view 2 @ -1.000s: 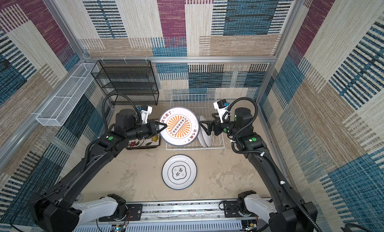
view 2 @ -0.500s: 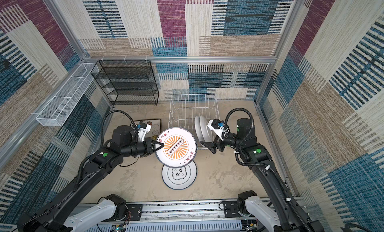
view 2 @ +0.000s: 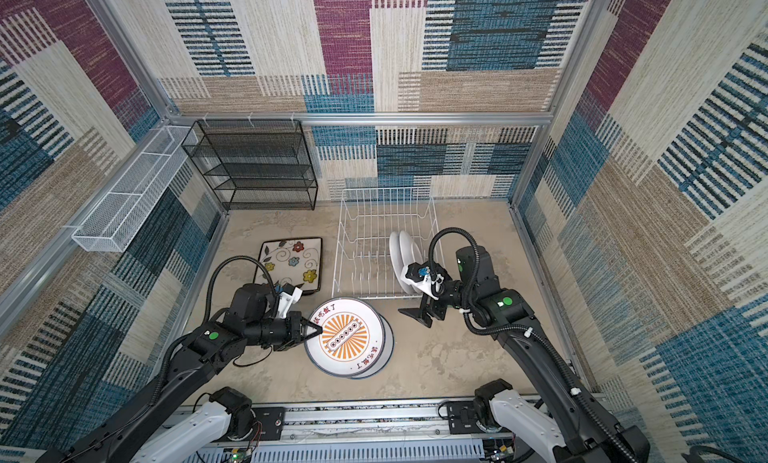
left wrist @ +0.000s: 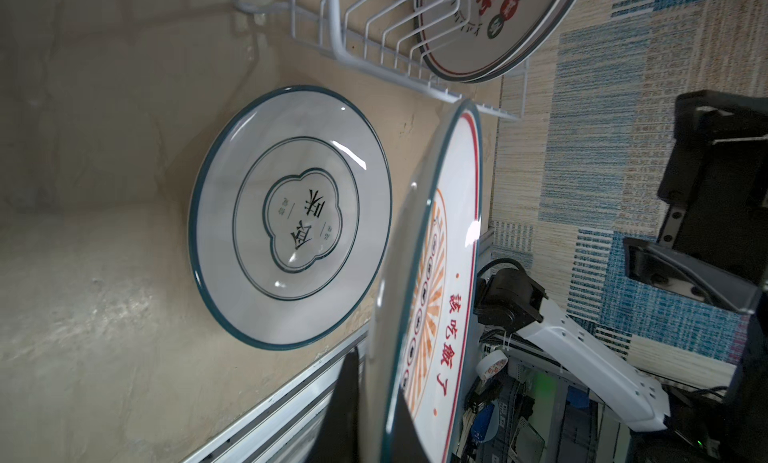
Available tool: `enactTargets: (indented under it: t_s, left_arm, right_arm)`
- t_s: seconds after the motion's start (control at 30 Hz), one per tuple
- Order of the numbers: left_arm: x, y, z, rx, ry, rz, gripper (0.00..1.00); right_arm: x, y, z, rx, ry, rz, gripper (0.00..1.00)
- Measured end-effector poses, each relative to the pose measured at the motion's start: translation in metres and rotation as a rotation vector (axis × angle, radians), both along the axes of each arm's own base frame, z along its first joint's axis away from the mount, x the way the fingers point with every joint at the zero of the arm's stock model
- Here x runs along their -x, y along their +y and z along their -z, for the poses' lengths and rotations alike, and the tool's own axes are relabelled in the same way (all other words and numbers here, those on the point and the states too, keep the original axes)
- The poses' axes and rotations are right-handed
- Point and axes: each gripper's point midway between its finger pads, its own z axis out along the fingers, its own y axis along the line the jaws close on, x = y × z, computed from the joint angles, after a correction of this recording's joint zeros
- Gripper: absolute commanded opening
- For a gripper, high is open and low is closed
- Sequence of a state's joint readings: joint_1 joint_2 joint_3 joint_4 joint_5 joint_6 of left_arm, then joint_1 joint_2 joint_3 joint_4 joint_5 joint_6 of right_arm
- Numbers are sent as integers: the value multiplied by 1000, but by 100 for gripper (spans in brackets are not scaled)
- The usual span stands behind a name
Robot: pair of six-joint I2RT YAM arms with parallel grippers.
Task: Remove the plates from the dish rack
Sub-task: 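Lower the sunburst plate onto the teal-rimmed plate with the left gripper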
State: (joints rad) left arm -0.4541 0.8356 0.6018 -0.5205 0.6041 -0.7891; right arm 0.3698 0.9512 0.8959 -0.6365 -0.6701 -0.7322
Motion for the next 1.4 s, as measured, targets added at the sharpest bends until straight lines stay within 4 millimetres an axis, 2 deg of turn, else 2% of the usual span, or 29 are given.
enactTargets:
  t_s: [0.13,0.47,1.13,1.4]
  left_arm:
    - [8,2,17,-21,38,10,0]
    - [15,5,49,-58,98,15,0]
    - [-22,-8,84,-66,97,-48,0]
    - [-26,-10,86,-68,100,-48,17]
  right_arm:
    - [6,2,9,36,9,-30,100]
    - [2,0,19,88,5,-19,100]
    - [-3,-2,37,135,31,-3,100]
    - [-4,-4,41,144,29,6,100]
